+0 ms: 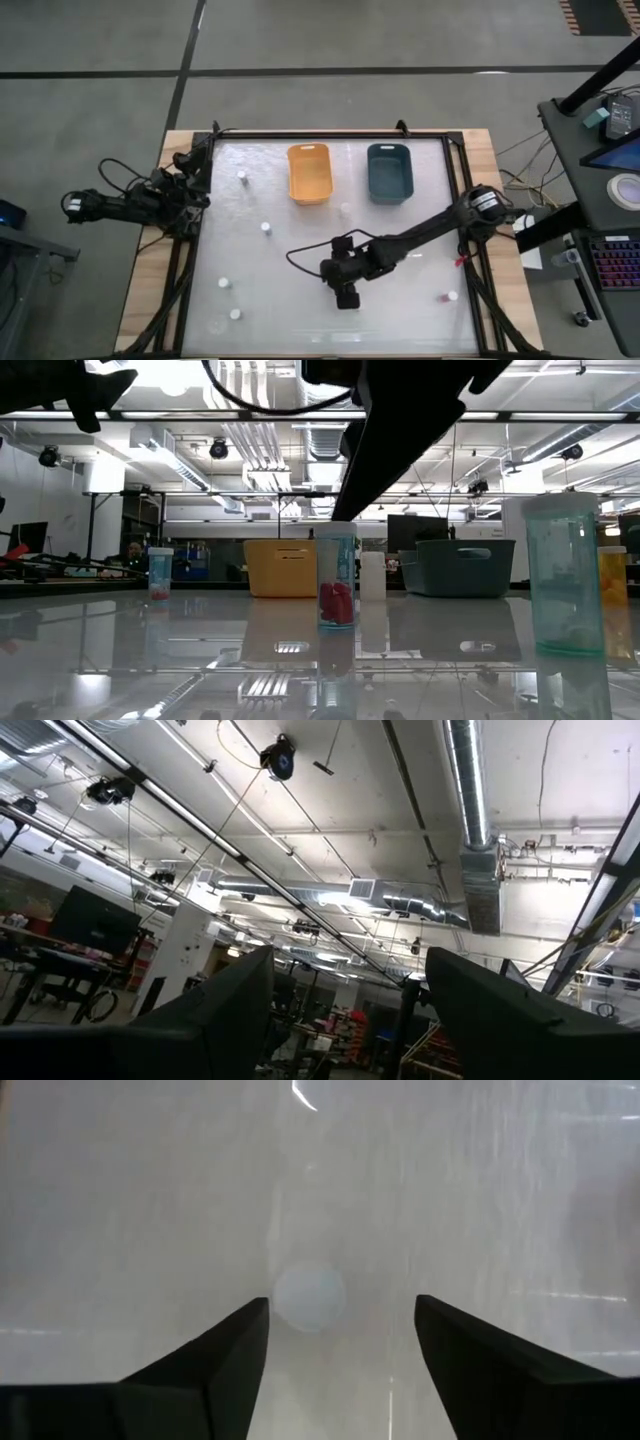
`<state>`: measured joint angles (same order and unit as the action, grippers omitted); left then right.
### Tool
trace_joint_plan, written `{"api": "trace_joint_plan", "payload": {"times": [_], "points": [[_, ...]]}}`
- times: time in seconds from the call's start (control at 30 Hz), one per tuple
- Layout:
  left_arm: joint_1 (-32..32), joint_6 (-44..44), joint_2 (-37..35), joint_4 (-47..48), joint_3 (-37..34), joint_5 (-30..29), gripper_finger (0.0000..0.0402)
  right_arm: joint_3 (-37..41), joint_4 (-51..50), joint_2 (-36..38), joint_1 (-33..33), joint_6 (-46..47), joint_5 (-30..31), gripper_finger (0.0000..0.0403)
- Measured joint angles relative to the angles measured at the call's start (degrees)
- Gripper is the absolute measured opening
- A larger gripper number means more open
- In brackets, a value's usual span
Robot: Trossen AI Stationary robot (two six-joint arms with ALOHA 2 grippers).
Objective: Pick and place medicine bottles into bin by pill shape (circle, oval)
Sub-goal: Put the blue capsule bottle into the yellow bin
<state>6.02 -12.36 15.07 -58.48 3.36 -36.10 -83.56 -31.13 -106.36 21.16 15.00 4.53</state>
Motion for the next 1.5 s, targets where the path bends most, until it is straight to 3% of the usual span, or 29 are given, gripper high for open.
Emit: {"api": "trace_joint_plan", "payload": {"times": [0.13, 0.33, 0.63, 1.2, 1.5], "points": [[0.0, 0.0, 0.0, 0.0, 0.0, 0.0, 0.0246, 0.4, 1.6, -0.4, -0.8, 0.0, -3.4, 0.0247], [0.0, 0.0, 0.0, 0.0, 0.0, -0.2, 0.0246, 2.9, 6.2, -0.4, -1.3, -0.1, -3.6, 0.0245], [0.0, 0.0, 0.0, 0.0, 0.0, -0.2, 0.0246, 5.9, 11.1, -0.4, -1.9, 0.5, -6.5, 0.0218], [0.0, -0.1, 0.0, 0.0, 0.0, -0.2, 0.0246, 7.1, 13.5, -0.4, -2.3, 0.0, -8.1, 0.0106], [0.0, -0.1, 0.0, 0.0, 0.0, -0.2, 0.0246, 6.4, 12.0, 0.9, -3.7, -2.1, -8.0, 0.0123]]}}
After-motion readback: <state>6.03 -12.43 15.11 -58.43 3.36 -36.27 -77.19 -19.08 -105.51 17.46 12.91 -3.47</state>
